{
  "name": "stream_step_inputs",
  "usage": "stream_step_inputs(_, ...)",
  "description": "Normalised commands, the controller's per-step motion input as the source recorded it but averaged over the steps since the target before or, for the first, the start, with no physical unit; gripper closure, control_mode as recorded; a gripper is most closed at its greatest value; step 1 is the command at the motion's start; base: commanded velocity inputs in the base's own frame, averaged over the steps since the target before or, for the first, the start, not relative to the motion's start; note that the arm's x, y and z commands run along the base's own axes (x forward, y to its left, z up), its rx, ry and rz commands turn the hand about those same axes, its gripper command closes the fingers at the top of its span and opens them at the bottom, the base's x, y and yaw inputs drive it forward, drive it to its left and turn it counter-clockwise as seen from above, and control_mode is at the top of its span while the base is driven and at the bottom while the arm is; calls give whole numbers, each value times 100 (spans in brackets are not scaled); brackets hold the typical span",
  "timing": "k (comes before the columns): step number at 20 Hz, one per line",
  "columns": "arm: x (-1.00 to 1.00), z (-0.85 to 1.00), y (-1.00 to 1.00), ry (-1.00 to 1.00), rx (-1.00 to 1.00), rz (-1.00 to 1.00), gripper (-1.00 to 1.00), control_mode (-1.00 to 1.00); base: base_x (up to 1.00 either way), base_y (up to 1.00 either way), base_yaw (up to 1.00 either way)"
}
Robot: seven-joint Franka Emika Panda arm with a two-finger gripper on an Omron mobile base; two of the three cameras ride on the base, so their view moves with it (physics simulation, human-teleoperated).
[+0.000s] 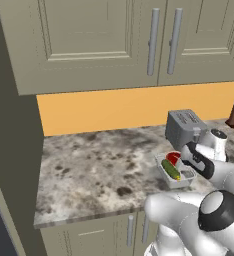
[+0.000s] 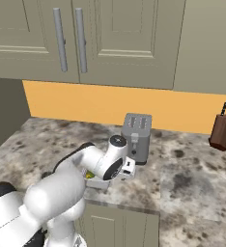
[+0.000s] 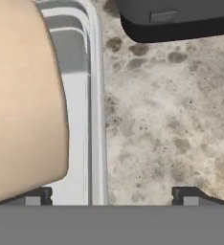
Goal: Place the tupperware on the second highest shelf of the fridge. Make space for the tupperware among the existing items by rearranging them on the shelves if needed. Close the fridge door when finished.
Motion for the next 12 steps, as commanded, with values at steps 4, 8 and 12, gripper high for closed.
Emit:
stream_step_inputs(4, 15, -41, -1, 0, 1, 4, -100, -100, 0, 0, 0)
stream_step_inputs(8, 5, -46, 0, 0, 0, 4, 100, -100, 0, 0, 0)
stream_step_inputs(12, -1, 0, 4, -1, 0, 2, 100, -100, 0, 0, 0)
